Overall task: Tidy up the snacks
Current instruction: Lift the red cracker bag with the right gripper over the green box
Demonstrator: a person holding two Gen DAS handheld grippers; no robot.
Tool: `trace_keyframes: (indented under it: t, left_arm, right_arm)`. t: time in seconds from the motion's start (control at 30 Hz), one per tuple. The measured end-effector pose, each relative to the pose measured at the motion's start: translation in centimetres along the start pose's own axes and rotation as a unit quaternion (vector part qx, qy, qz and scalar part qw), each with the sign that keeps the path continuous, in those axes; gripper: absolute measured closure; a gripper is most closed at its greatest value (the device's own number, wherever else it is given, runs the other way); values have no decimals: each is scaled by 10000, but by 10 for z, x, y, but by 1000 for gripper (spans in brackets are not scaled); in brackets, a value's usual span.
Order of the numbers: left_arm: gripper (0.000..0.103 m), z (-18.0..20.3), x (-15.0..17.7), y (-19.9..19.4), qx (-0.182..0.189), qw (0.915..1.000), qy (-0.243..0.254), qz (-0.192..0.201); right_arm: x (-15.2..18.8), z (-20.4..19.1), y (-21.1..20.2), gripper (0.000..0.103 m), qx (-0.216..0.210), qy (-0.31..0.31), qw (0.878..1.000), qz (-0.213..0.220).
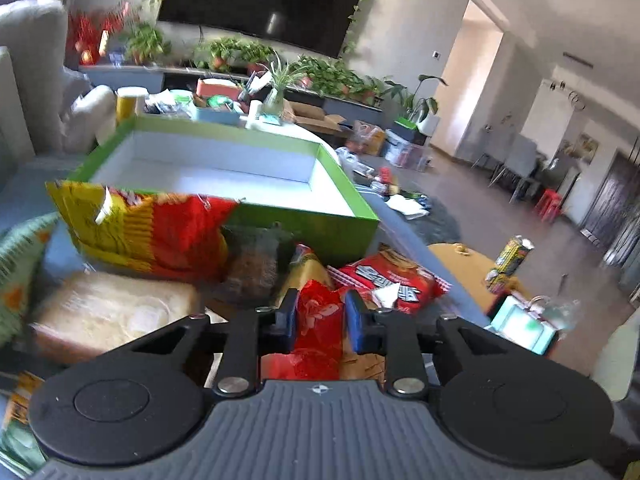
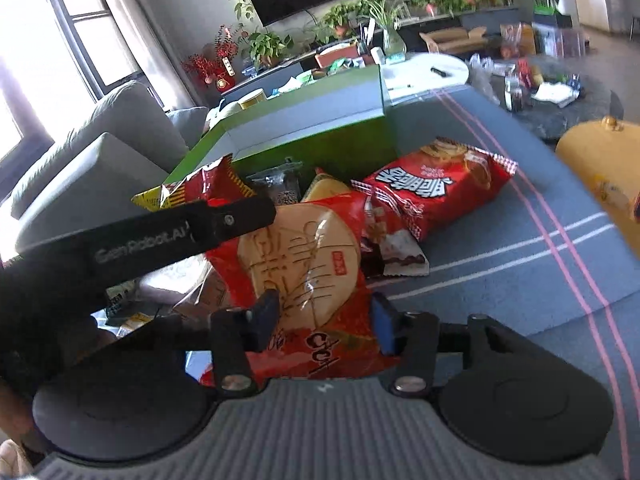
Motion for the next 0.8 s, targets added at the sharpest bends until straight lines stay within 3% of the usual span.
trace_keyframes:
  t: [0.3,0.57,0.8]
  left_arm:
    - [87,-1,3,-7,184,9998,-49,56]
    - [87,1,-3,-32,467,9985,-97,287]
    - [87,0,-20,-52,374,9978,-99,541]
  right_arm:
    - [3,-11,-6,7,309,-6,9993,195]
    - [-3,-17,-25,8,269,83,9981,547]
    - [-22,-32,-30,8,147,-168,9972,707]
Point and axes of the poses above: each gripper's, at about its wrist camera, not at the fingertips, and y roughly the way its jaws point, z to its right, x to its underside, the point moved 1 cm from there along y, roughly the way its jaws point, and after that the axes turned 12 degrees about -z, right-handed, at the moved point
